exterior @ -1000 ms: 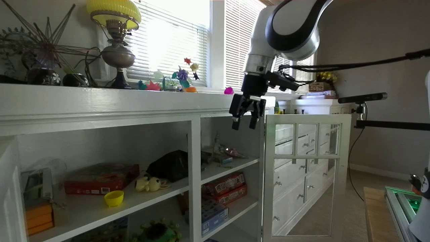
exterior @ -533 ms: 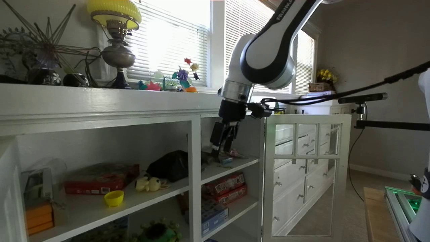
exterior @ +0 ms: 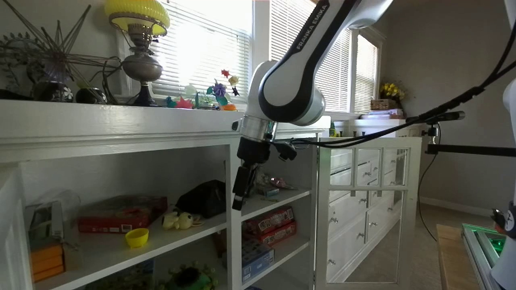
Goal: Remove the yellow bowl from the cabinet
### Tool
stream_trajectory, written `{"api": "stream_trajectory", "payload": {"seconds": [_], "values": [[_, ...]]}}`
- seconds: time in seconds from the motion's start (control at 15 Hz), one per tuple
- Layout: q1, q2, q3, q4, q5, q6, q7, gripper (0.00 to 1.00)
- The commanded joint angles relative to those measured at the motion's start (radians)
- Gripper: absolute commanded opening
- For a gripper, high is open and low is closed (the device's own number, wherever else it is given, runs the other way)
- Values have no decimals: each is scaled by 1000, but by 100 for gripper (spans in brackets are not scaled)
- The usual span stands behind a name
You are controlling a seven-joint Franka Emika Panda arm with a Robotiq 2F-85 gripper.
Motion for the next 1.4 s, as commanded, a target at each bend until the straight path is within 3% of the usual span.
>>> {"api": "stream_trajectory", "payload": {"seconds": [0.0,0.27,0.4,0.87,1.33], "values": [[-88,-27,90,-20,68,-54,-50,100],[-118,41,129,-40,44,106,-88,100],[-122,76,130,-40,-29,183,-102,100],[-47,220,-2,40,-338,456,-73,100],[-102,372,64,205,-508,535,-79,100]]}}
